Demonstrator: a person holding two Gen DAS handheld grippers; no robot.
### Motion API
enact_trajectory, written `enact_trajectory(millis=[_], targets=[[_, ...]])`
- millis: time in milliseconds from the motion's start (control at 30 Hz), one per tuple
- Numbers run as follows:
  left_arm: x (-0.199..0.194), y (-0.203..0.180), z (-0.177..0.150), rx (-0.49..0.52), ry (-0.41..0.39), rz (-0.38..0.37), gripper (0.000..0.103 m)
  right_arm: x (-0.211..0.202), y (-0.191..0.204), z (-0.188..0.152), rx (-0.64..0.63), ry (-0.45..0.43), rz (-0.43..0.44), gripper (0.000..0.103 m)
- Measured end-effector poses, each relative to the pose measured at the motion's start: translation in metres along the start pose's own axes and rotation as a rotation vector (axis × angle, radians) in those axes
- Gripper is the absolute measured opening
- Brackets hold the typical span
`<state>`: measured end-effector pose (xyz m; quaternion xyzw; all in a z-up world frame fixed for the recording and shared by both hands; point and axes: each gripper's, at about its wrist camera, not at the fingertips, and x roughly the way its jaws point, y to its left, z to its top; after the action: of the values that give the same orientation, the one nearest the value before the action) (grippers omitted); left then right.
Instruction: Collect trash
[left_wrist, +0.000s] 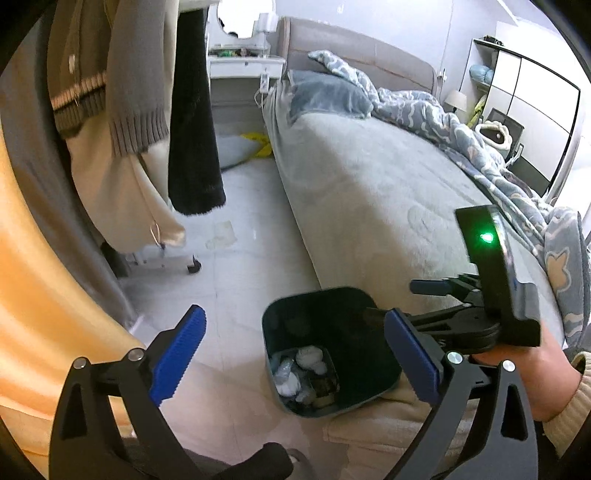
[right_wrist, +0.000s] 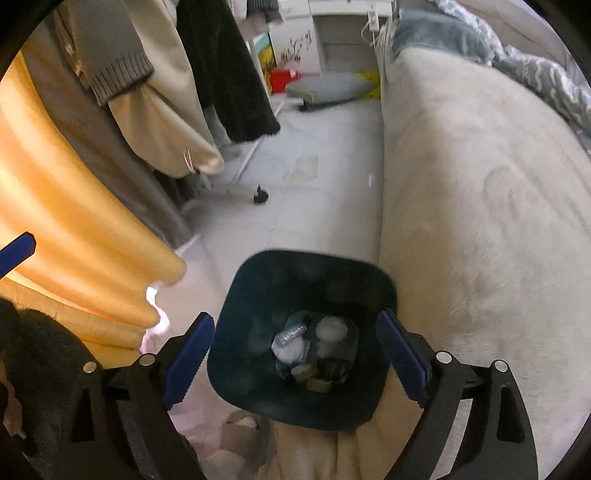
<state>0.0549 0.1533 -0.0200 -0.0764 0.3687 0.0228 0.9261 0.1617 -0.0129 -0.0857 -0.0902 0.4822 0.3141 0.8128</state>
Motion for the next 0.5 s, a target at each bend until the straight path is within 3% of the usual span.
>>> enact_trajectory(millis=[167, 500], targets=[[-0.014, -0.001, 0.010, 0.025, -0.052, 0.045, 0.100, -0.036, 0.000, 0.004, -0.019, -0.081, -0.012, 0.098], [-0.020, -0.004, 0.015, 0.013, -0.095, 0.049, 0.100, -0.117, -0.018, 0.001, -0.011, -0.249, -0.117, 0.100]])
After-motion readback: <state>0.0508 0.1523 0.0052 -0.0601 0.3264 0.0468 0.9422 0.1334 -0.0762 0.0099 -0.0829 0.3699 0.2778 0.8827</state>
